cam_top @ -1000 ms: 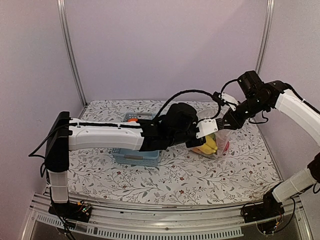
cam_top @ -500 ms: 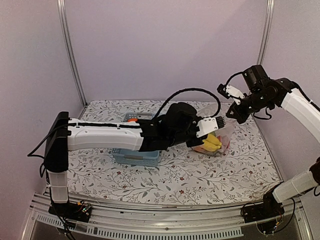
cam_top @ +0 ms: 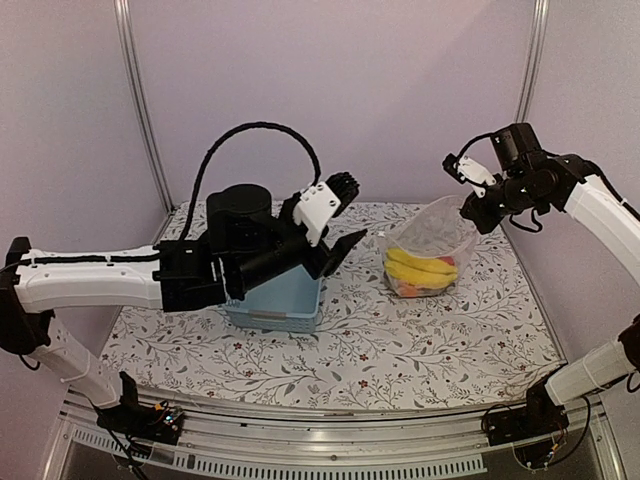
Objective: Place the food in the zip-top bag and seal the zipper
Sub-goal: Adjust the zipper food storage bag at the center of the board, then pick up the fake fruit from the bin.
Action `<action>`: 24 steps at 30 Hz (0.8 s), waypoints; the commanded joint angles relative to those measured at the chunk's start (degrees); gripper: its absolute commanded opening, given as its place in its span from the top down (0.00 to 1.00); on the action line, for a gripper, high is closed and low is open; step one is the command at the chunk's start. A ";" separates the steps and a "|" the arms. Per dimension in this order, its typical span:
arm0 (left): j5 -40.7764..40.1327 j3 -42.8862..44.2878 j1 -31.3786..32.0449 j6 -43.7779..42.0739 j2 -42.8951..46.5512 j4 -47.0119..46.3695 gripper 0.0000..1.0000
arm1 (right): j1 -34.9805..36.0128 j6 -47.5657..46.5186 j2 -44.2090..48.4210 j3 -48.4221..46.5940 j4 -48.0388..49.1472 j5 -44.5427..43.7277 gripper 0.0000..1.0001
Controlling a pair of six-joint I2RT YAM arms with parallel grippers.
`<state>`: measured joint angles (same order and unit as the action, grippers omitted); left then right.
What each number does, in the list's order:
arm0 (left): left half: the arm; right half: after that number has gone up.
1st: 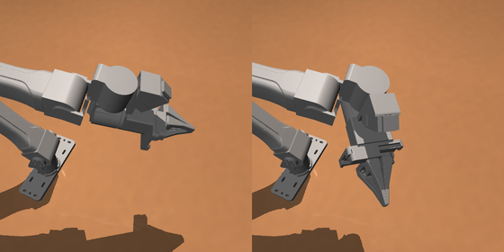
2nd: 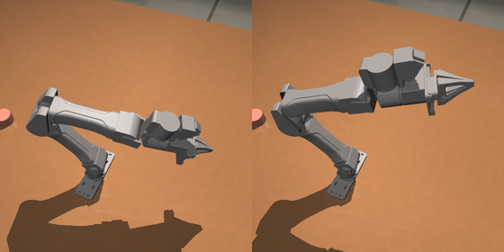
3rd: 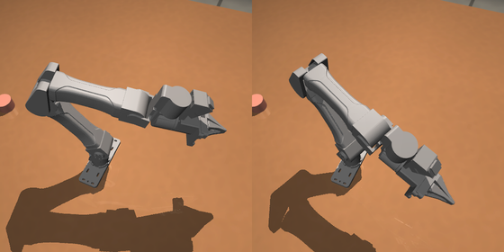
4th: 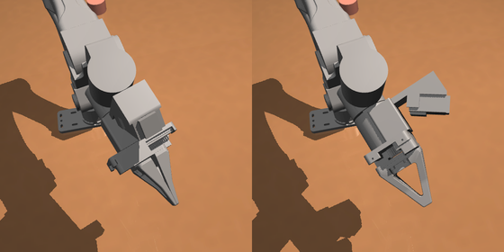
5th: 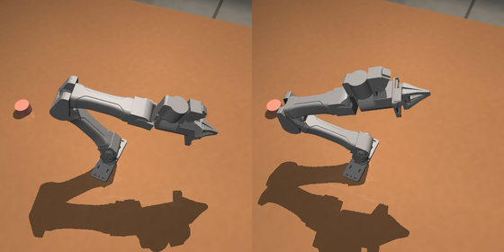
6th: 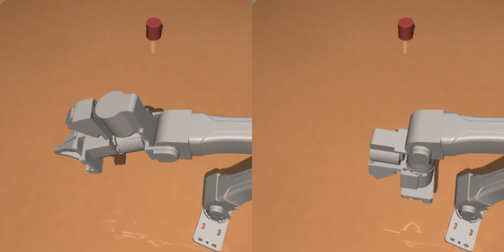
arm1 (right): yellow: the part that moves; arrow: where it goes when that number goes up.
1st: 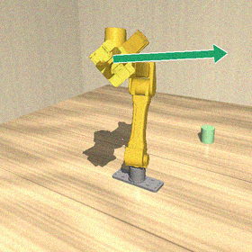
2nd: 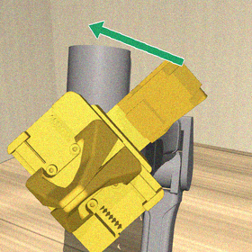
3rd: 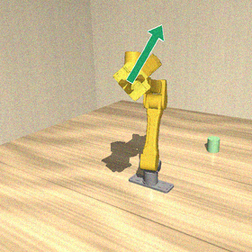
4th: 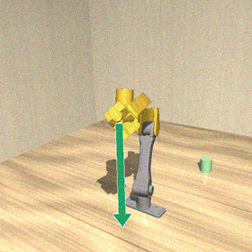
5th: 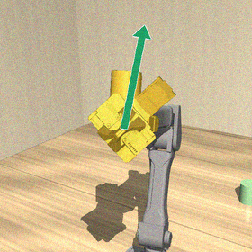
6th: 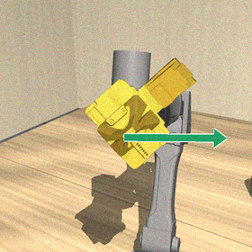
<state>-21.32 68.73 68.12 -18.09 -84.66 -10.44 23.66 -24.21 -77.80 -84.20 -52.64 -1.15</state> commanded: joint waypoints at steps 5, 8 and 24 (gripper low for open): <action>-6.37 -15.31 -6.04 17.36 8.30 2.85 0.29 | -1.15 0.09 -1.19 0.43 5.63 3.41 1.00; -6.16 -17.81 -9.36 24.68 9.99 6.24 0.25 | -2.82 -0.22 -3.81 -3.10 6.67 5.27 1.00; -3.23 -15.16 -19.68 37.06 5.41 18.46 0.23 | -9.52 5.12 -16.10 -15.90 7.31 11.99 1.00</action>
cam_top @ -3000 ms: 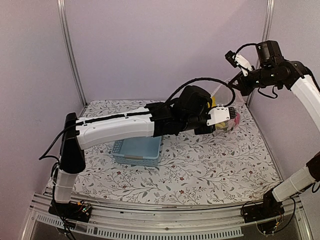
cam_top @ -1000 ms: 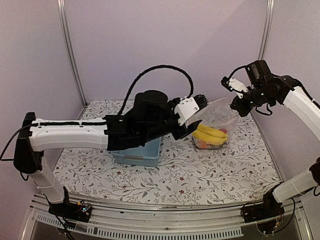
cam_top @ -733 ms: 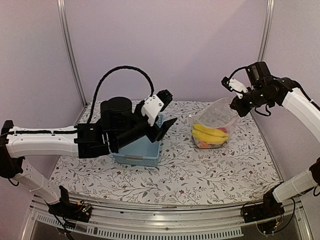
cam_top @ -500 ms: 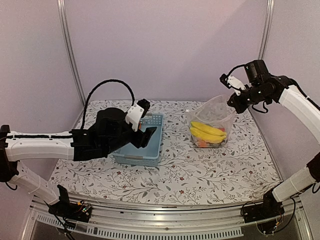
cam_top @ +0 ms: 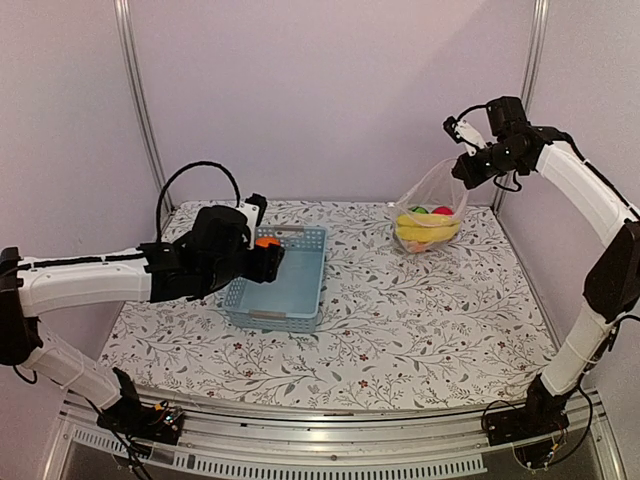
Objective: Place the food in the zip-top bag and seal the zipper
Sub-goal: Pick up the fake fruit from the bin.
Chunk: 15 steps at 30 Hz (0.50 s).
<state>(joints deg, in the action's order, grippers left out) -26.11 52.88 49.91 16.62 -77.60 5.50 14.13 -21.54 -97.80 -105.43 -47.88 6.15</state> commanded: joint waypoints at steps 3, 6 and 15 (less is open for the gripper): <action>2.14 2.15 -2.76 1.98 -3.78 3.77 0.20 | -0.01 1.67 8.37 13.93 4.52 6.37 1.00; 4.90 5.69 -5.59 1.01 -6.81 6.57 0.11 | -0.02 0.58 12.97 22.38 5.95 8.55 1.00; 12.44 15.33 -11.74 -0.52 -15.89 12.90 0.12 | -0.05 -0.93 24.49 36.73 11.22 13.04 1.00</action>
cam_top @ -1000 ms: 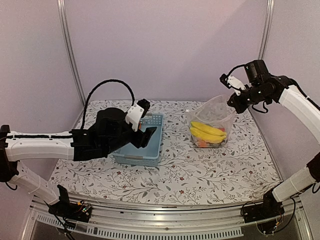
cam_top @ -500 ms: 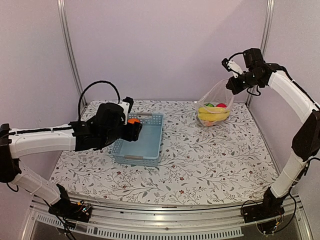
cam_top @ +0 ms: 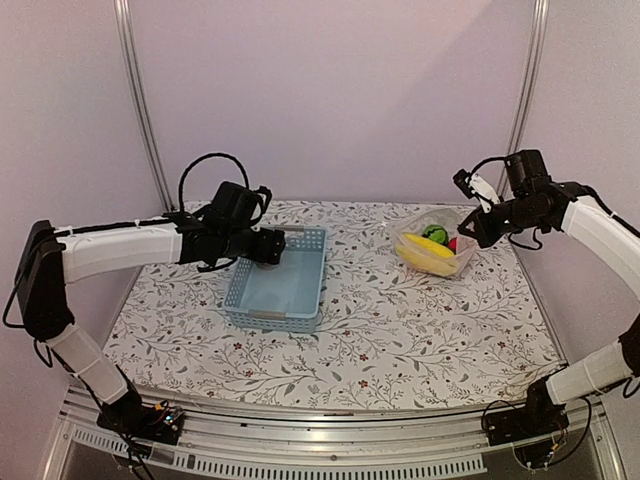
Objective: Place the food in the zip-top bag and seal the zipper
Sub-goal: Pick up the fake fruit from the bin.
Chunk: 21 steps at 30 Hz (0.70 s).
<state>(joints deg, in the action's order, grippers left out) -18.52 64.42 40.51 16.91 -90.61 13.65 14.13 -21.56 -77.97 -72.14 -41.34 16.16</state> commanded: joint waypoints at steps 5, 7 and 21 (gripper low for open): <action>6.78 9.94 -4.36 -2.60 -7.41 8.97 0.15 | -0.06 -0.60 9.83 10.08 11.61 5.08 1.00; 6.31 12.36 -5.13 -3.54 -9.53 10.96 0.16 | 0.00 0.06 11.47 13.15 15.29 6.04 1.00; 8.89 24.03 -10.55 -7.21 -22.59 17.19 0.20 | -0.04 -0.75 15.31 18.95 20.61 6.11 1.00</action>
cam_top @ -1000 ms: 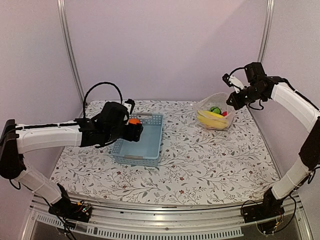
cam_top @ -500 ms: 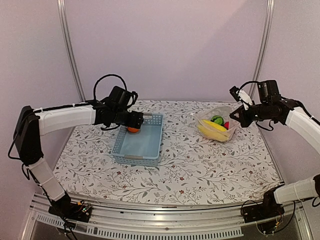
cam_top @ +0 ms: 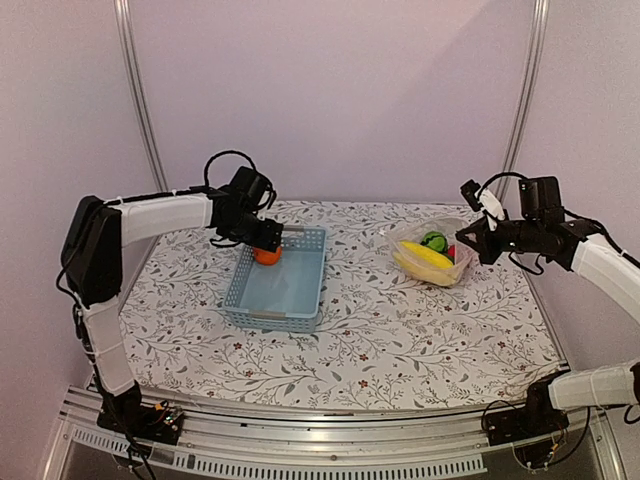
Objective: Place the food in the zip-top bag and seal the zipper
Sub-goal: Pick up the fake fruit from the bin.
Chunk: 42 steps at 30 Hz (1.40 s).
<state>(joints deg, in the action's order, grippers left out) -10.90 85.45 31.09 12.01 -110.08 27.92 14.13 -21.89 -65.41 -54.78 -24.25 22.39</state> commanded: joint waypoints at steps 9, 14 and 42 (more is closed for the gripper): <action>-0.28 10.11 -1.87 -6.42 -10.01 6.60 0.18 | 0.01 -0.59 3.62 2.29 3.68 0.51 1.00; -1.95 12.62 -2.19 -7.49 -12.88 7.15 0.17 | -0.06 -0.74 3.62 2.57 3.61 0.46 1.00; -4.71 16.88 0.40 -8.77 -17.50 9.73 0.38 | 0.02 -1.19 3.01 3.06 3.89 -0.15 1.00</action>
<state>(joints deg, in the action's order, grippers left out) -16.12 101.32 30.41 2.44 -128.18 34.85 14.13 -23.00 -62.63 -52.40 -21.39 22.59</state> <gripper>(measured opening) 0.692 0.005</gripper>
